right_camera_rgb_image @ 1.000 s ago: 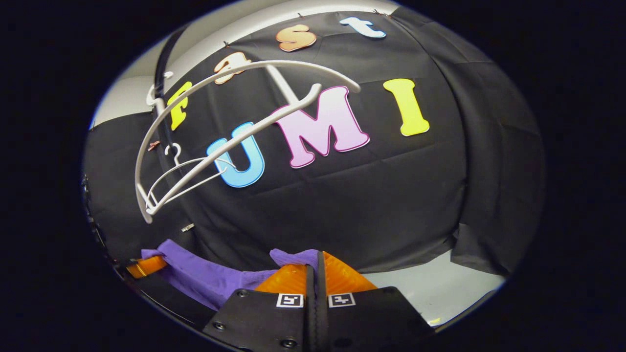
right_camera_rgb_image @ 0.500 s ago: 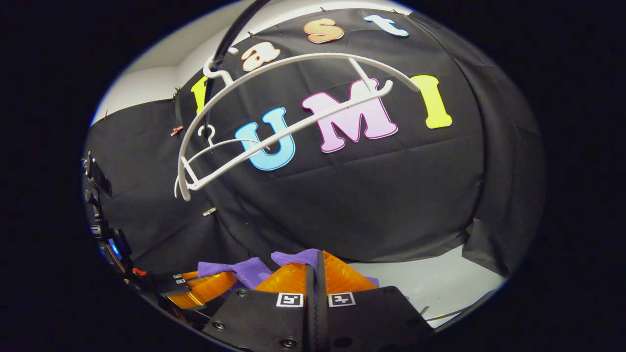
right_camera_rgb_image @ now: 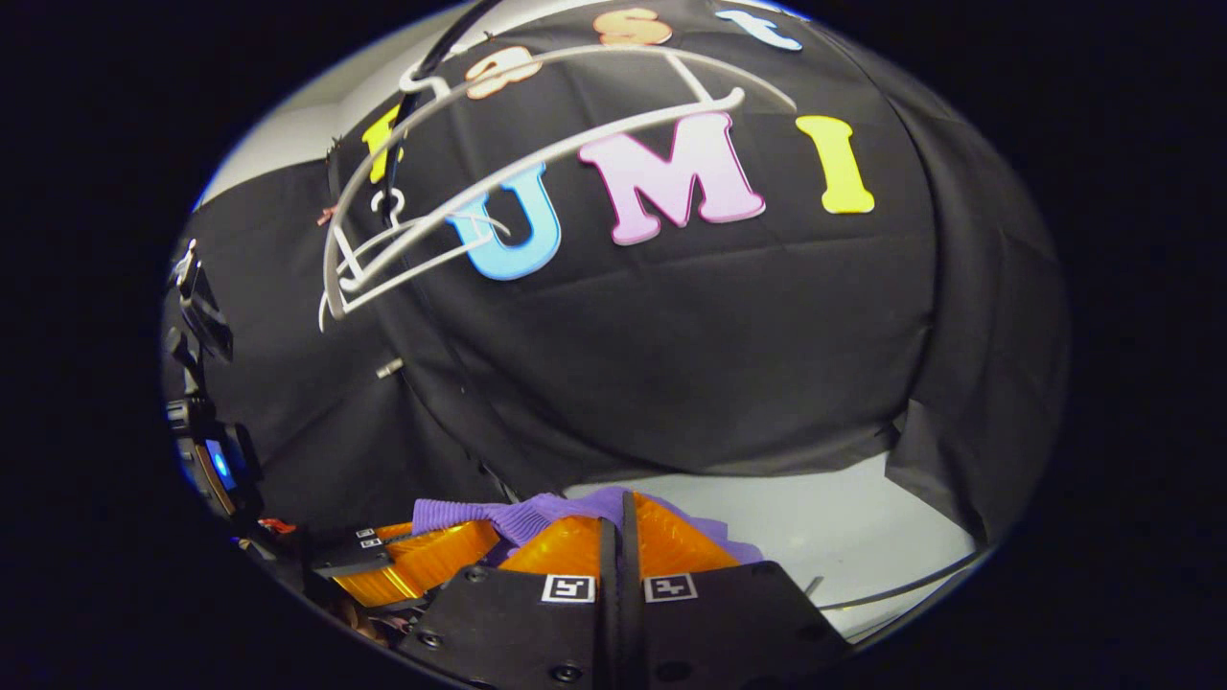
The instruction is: Grasp the clothes on the hanger with both hands and then place them into the laundry hamper below.
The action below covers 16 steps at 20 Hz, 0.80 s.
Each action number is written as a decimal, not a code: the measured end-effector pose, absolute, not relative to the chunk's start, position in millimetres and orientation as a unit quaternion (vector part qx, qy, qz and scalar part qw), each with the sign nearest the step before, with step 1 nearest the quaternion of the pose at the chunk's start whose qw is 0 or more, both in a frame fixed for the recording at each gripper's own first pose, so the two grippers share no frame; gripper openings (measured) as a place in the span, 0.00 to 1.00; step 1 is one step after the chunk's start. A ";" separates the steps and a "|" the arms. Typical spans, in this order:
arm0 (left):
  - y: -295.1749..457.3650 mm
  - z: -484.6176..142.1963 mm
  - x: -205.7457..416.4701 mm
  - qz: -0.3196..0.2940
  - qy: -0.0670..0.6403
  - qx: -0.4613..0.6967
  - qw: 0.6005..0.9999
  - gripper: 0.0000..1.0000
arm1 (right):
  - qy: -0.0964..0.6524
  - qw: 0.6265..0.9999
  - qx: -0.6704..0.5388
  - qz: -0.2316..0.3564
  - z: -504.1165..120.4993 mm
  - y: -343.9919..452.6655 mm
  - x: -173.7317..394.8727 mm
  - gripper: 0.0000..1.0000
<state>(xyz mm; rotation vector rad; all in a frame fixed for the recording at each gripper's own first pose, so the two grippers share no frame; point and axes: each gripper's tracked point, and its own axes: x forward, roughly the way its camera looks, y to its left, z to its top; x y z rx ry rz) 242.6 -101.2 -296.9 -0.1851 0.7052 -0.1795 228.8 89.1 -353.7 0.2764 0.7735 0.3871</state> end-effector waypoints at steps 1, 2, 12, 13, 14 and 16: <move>-103.0 -315.3 237.1 -0.085 0.361 -0.087 0.925 0.05 | 0.391 0.892 0.123 0.189 -373.2 90.9 219.4 0.04; -104.7 -334.4 228.3 -0.084 0.381 -0.085 0.917 0.05 | 0.409 0.885 0.114 0.190 -393.5 92.1 210.7 0.04; -103.5 -466.9 175.1 -0.061 0.535 -0.051 0.841 0.07 | 0.576 0.799 0.013 0.173 -543.2 68.8 123.2 0.05; -105.2 -473.6 171.6 -0.061 0.546 -0.046 0.834 0.05 | 0.592 0.788 0.011 0.170 -550.8 67.9 114.4 0.05; -106.5 -481.3 168.0 -0.062 0.559 -0.043 0.826 0.07 | 0.608 0.777 0.007 0.167 -560.1 65.4 103.6 0.05; -109.5 -495.9 156.8 -0.071 0.578 -0.039 0.812 0.07 | 0.633 0.757 0.017 0.162 -570.2 63.1 85.8 0.06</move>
